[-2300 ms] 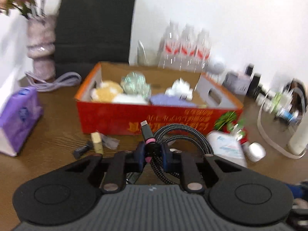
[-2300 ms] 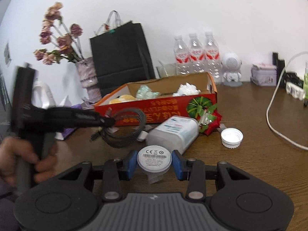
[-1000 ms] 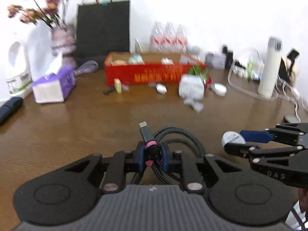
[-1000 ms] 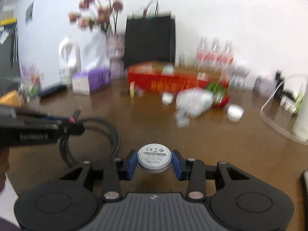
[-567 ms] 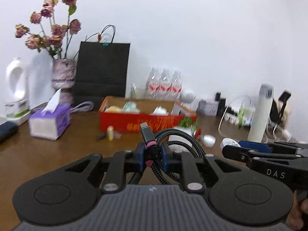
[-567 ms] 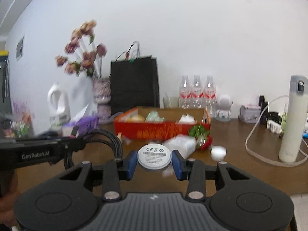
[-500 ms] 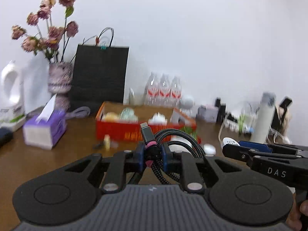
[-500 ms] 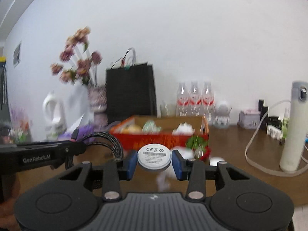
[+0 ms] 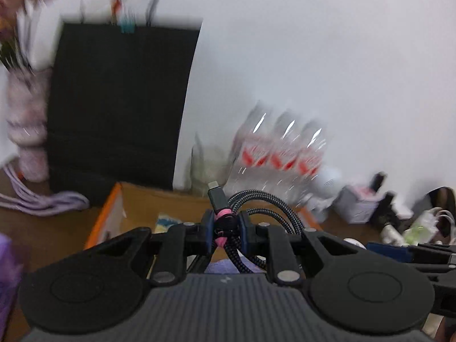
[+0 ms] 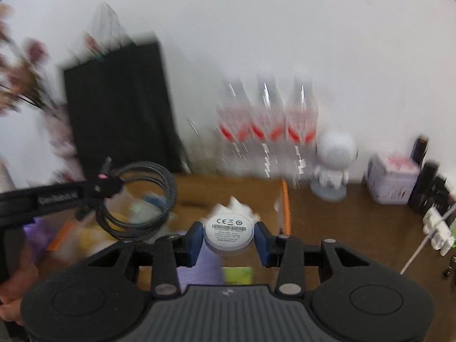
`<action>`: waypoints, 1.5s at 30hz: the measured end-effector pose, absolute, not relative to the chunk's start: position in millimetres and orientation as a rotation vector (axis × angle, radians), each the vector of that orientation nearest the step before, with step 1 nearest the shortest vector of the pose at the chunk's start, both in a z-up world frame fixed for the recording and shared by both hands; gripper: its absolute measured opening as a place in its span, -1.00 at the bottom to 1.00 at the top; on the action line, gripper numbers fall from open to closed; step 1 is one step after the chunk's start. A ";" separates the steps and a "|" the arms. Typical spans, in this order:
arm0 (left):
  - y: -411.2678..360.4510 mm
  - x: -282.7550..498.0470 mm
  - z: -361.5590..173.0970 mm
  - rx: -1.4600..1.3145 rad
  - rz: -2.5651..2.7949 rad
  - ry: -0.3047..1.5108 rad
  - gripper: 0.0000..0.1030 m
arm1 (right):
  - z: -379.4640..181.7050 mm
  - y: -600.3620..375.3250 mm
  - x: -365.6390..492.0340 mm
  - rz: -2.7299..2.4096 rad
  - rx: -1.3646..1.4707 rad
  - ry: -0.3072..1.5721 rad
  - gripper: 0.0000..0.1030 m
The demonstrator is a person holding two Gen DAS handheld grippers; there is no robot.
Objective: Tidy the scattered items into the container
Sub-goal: 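Open both grippers to drop the puck and cable into the box, then move both grippers back from the box toward the remaining items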
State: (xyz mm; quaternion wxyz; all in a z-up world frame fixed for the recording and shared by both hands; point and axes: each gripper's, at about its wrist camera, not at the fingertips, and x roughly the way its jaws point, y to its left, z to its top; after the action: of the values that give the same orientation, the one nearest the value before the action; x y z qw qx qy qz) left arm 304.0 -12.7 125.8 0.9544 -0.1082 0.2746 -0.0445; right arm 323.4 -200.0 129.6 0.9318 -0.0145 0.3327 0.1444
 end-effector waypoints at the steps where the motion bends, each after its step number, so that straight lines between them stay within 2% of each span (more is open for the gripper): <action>1: -14.7 325.2 119.2 -0.210 -0.072 0.598 -0.64 | 124.1 -194.2 344.8 0.271 -0.078 0.724 -0.26; 4: -21.4 380.4 93.9 -0.150 -0.008 0.740 -0.64 | 101.1 -174.3 393.5 0.231 -0.220 0.884 -0.26; 9: -26.0 425.5 58.6 -0.026 0.059 0.865 -0.60 | 66.9 -142.3 439.4 0.194 -0.435 1.002 -0.26; 11: -25.9 430.4 52.9 -0.030 0.043 0.875 -0.40 | 51.5 -128.3 448.8 0.179 -0.526 1.026 -0.26; 12: -24.2 432.9 51.3 -0.042 0.032 0.886 -0.12 | 47.8 -122.7 450.4 0.177 -0.545 1.037 -0.28; 13: -22.8 434.0 50.6 -0.058 0.026 0.892 -0.02 | 44.0 -121.1 454.8 0.176 -0.536 1.042 -0.26; 17: -11.0 432.3 58.5 -0.153 -0.028 0.857 -0.02 | 54.9 -138.3 464.3 0.220 -0.319 1.012 -0.11; 21: -5.2 424.4 74.6 -0.156 -0.076 0.840 -0.01 | 79.5 -162.7 462.8 0.251 -0.114 0.997 -0.07; 25: -4.0 413.3 97.3 -0.109 -0.064 0.866 -0.01 | 105.3 -179.2 452.4 0.275 0.005 1.000 0.22; 26: 0.1 409.0 102.2 -0.116 -0.065 0.866 -0.01 | 109.6 -180.8 447.8 0.283 0.013 0.997 0.22; 27: 5.2 406.1 105.7 -0.121 -0.060 0.869 -0.10 | 112.3 -182.7 443.2 0.297 0.021 0.999 0.22; 28: 8.9 403.3 108.8 -0.119 -0.045 0.868 -0.30 | 113.7 -184.2 439.0 0.313 0.029 1.005 0.21; 29: 12.4 402.1 110.8 -0.110 -0.027 0.867 -0.38 | 114.6 -185.7 434.7 0.329 0.042 1.012 0.19; 30: 16.1 398.3 113.7 -0.101 -0.010 0.865 -0.41 | 114.2 -186.7 432.2 0.335 0.053 1.020 0.10; 32: 21.1 389.3 119.2 -0.090 0.002 0.867 -0.40 | 112.7 -187.8 426.7 0.341 0.069 1.037 0.05; 35: 23.0 370.9 130.8 -0.067 0.024 0.864 -0.20 | 115.9 -187.3 414.0 0.324 0.071 1.036 0.06; 37: 19.8 351.1 140.0 -0.037 0.057 0.839 0.13 | 119.8 -188.5 397.3 0.319 0.088 1.021 0.09; 38: 15.9 331.3 145.3 -0.013 0.083 0.785 0.21 | 121.9 -190.3 382.7 0.318 0.109 0.993 0.12; 40: 3.5 285.6 147.5 0.044 0.111 0.620 0.69 | 125.7 -193.6 338.7 0.331 0.156 0.848 0.30; 42: -7.0 225.6 140.6 0.092 0.103 0.396 1.00 | 123.3 -193.3 282.4 0.318 0.148 0.626 0.40; 43: -8.8 199.2 133.8 0.093 0.097 0.305 1.00 | 118.4 -193.1 256.7 0.296 0.132 0.535 0.47; 45: -6.1 155.6 118.6 0.061 0.099 0.215 1.00 | 105.6 -196.5 205.0 0.247 0.123 0.422 0.48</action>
State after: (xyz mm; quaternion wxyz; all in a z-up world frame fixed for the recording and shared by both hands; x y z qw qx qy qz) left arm 155.6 -6.1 118.6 0.9925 0.0306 0.1074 0.0494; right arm 205.0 -196.5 105.6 0.9684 0.0607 0.2088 0.1223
